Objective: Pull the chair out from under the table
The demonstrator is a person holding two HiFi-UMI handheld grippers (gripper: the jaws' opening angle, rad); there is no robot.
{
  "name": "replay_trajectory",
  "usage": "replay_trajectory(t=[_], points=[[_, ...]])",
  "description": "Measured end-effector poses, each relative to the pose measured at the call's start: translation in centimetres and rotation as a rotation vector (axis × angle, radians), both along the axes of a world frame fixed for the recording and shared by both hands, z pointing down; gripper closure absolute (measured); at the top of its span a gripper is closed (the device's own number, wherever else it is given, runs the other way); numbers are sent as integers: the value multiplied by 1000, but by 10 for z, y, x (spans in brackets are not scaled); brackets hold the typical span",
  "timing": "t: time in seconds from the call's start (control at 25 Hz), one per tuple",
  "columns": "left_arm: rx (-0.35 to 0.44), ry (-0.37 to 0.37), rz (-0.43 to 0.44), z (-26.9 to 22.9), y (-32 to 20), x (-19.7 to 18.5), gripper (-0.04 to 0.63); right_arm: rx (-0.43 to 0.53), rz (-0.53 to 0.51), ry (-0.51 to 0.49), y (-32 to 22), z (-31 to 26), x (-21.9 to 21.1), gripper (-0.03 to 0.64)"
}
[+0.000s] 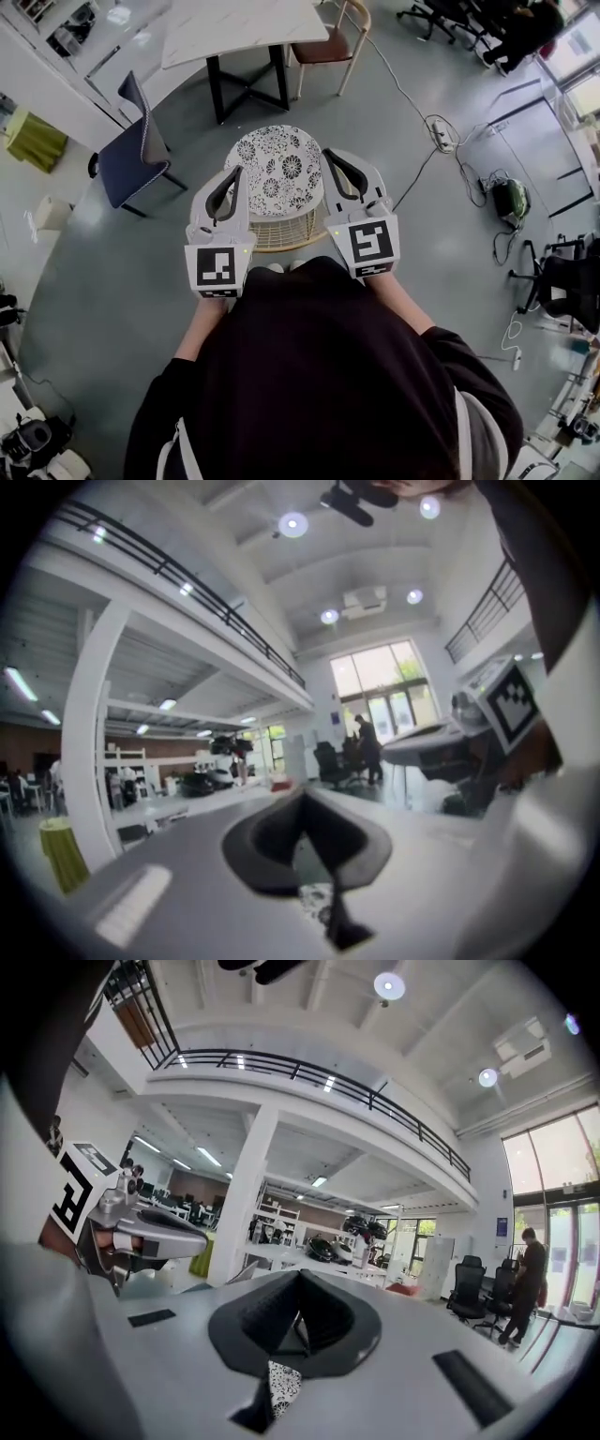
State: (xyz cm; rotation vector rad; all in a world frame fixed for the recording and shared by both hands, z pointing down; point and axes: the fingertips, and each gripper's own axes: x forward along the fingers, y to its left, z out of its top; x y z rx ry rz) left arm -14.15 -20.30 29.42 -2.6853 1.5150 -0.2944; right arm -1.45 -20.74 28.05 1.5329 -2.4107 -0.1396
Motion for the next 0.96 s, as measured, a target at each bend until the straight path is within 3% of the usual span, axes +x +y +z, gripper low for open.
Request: replay_trajectory(t=[0.32, 0.96], points=[[73, 69, -34, -22, 1, -3, 588, 15, 42, -75, 6, -9, 1, 595], [50, 69, -52, -11, -6, -3, 588, -5, 62, -78, 2, 7, 9, 595]])
